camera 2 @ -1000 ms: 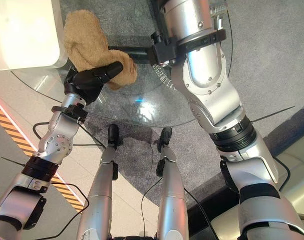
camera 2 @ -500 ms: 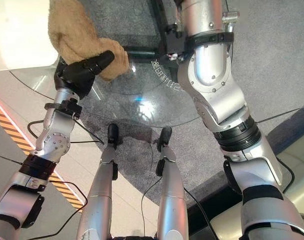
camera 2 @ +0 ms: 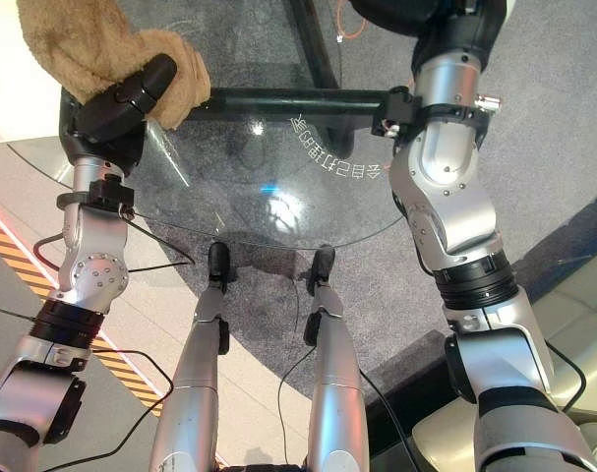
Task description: Wipe the table with a cloth and put it in the basket.
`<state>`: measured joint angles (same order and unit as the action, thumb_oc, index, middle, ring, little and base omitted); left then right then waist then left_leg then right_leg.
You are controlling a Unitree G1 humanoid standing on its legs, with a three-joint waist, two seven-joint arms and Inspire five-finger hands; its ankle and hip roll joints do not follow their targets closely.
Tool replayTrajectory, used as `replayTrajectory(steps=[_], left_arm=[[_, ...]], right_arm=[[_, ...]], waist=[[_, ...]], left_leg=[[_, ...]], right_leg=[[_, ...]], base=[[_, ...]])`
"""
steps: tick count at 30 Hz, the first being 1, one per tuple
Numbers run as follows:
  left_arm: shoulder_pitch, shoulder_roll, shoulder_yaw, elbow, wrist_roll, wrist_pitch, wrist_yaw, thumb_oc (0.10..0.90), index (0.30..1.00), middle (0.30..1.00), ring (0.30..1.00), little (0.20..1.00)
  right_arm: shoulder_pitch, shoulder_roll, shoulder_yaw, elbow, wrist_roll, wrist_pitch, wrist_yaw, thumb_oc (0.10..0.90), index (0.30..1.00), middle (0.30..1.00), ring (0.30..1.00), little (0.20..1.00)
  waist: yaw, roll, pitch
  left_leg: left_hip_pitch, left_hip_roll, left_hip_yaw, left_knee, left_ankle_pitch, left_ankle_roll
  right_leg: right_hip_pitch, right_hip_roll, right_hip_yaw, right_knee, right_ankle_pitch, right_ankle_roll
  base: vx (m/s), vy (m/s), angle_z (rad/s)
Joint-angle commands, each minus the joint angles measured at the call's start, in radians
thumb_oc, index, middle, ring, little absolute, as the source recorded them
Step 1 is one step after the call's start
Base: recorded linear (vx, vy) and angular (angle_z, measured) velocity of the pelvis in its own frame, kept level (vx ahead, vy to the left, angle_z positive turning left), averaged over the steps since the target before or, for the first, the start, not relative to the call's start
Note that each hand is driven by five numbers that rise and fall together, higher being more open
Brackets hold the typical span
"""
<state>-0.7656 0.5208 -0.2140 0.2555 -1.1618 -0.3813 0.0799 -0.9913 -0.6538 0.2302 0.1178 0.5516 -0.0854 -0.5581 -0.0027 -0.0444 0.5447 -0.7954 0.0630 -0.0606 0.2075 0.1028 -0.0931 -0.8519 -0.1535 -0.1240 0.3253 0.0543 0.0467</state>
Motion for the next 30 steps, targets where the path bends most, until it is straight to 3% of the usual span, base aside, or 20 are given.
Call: replayTrajectory(steps=[1,22,30], left_arm=[[-0.142,0.049,0.104,-0.115,0.072,-0.161,-0.034,0.1,0.3,0.3,0.3,0.2],[-0.152,0.169,0.211,0.129,-0.028,-0.287,0.008,0.1,0.3,0.3,0.3,0.2],[-0.2,0.223,0.209,0.251,-0.025,-0.323,0.064,0.1,0.3,0.3,0.3,0.2]], right_arm=[[-0.055,-0.099,-0.103,-0.049,-0.001,-0.111,-0.027,0.8,0.9,0.9,0.9,0.9],[0.105,-0.15,-0.212,0.318,0.118,-0.176,0.022,0.8,0.9,0.9,0.9,0.9],[0.097,-0.161,-0.168,0.494,0.173,-0.167,0.094,0.8,0.9,0.9,0.9,0.9]], waist=[[0.011,-0.005,-0.025],[-0.001,0.017,-0.025],[-0.003,0.022,-0.025]], left_leg=[[0.022,-0.029,0.067,0.039,-0.027,0.055],[0.023,-0.015,0.075,0.049,-0.036,0.047],[0.014,-0.007,0.078,0.058,-0.037,0.042]], right_leg=[[0.089,0.033,0.003,-0.039,0.011,0.018],[0.08,0.035,0.014,-0.009,-0.012,0.019],[0.068,0.034,0.017,0.003,-0.019,0.017]], base=[[0.0,0.0,0.0],[0.0,0.003,-0.01],[0.0,0.0,0.0]])
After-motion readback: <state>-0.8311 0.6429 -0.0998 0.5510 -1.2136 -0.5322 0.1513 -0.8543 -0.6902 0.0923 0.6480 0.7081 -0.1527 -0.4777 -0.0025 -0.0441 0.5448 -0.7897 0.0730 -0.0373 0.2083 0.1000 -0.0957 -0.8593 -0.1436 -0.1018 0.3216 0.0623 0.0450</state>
